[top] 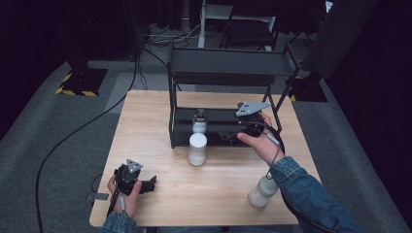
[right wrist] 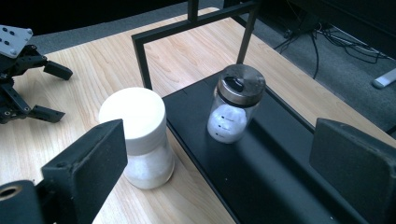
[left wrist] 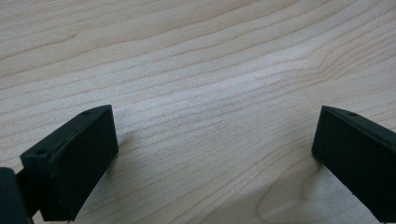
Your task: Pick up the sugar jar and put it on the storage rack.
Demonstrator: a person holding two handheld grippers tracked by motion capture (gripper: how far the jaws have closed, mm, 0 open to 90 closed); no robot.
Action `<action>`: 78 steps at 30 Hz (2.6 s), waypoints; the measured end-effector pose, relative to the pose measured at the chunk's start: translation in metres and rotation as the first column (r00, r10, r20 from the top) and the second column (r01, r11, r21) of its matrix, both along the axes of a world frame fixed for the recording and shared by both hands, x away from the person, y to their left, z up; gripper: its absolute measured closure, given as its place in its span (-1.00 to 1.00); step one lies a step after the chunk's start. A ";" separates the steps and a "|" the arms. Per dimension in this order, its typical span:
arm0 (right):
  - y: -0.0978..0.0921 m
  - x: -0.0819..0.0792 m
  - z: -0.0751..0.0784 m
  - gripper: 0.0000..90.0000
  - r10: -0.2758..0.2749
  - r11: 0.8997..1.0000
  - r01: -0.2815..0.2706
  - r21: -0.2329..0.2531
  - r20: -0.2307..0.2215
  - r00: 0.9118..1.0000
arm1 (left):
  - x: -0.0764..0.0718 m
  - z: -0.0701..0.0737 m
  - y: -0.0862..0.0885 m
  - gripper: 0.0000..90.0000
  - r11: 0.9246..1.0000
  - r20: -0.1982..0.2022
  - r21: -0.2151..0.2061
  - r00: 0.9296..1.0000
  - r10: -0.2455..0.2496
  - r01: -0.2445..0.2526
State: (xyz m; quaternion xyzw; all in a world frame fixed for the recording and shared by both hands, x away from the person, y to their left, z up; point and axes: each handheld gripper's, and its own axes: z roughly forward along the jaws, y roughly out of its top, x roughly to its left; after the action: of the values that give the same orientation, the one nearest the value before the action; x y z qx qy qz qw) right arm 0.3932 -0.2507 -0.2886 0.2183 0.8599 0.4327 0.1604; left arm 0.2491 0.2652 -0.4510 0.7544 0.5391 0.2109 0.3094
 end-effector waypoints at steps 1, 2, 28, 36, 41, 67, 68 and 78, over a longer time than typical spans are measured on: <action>0.001 0.000 0.000 -0.92 0.002 1.000 -0.002 0.000 -0.001 1.000 | 0.000 0.000 0.000 -0.99 1.000 0.000 0.000 1.000 0.000 0.000; 0.003 0.000 0.000 -0.92 0.003 1.000 -0.003 0.000 -0.001 1.000 | 0.000 0.000 0.000 -0.99 1.000 0.000 -0.001 1.000 0.001 -0.001; 0.038 0.004 -0.008 -0.92 0.050 0.999 -0.049 0.012 -0.015 0.999 | 0.000 0.000 0.000 -0.99 1.000 0.000 0.000 1.000 0.000 0.000; 0.046 0.006 -0.011 -0.92 0.062 0.998 -0.061 0.026 -0.019 0.998 | 0.000 0.000 0.000 -0.99 1.000 0.000 0.000 1.000 0.001 -0.001; 0.050 0.006 -0.014 -0.92 0.064 0.998 -0.064 0.029 -0.022 0.998 | 0.000 0.000 0.000 -0.99 1.000 0.000 0.000 1.000 0.001 -0.001; 0.069 0.009 -0.043 -0.91 0.083 0.996 -0.081 0.042 -0.070 0.994 | 0.000 0.000 0.000 -0.99 1.000 -0.001 0.002 1.000 -0.001 0.001; 0.070 0.009 -0.044 -0.91 0.085 0.996 -0.082 0.044 -0.071 0.994 | 0.000 0.000 0.000 -0.99 1.000 -0.001 0.001 1.000 -0.001 0.001; 0.076 0.012 -0.056 -0.85 0.082 0.996 -0.079 0.036 -0.085 0.993 | 0.000 0.000 0.000 -0.99 1.000 -0.001 0.001 1.000 0.000 0.000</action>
State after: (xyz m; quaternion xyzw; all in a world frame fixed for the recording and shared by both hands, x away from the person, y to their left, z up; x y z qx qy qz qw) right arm 0.4054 -0.1750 -0.3448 0.2046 0.8671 0.4427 0.1019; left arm 0.2490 0.2655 -0.4508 0.7547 0.5391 0.2106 0.3089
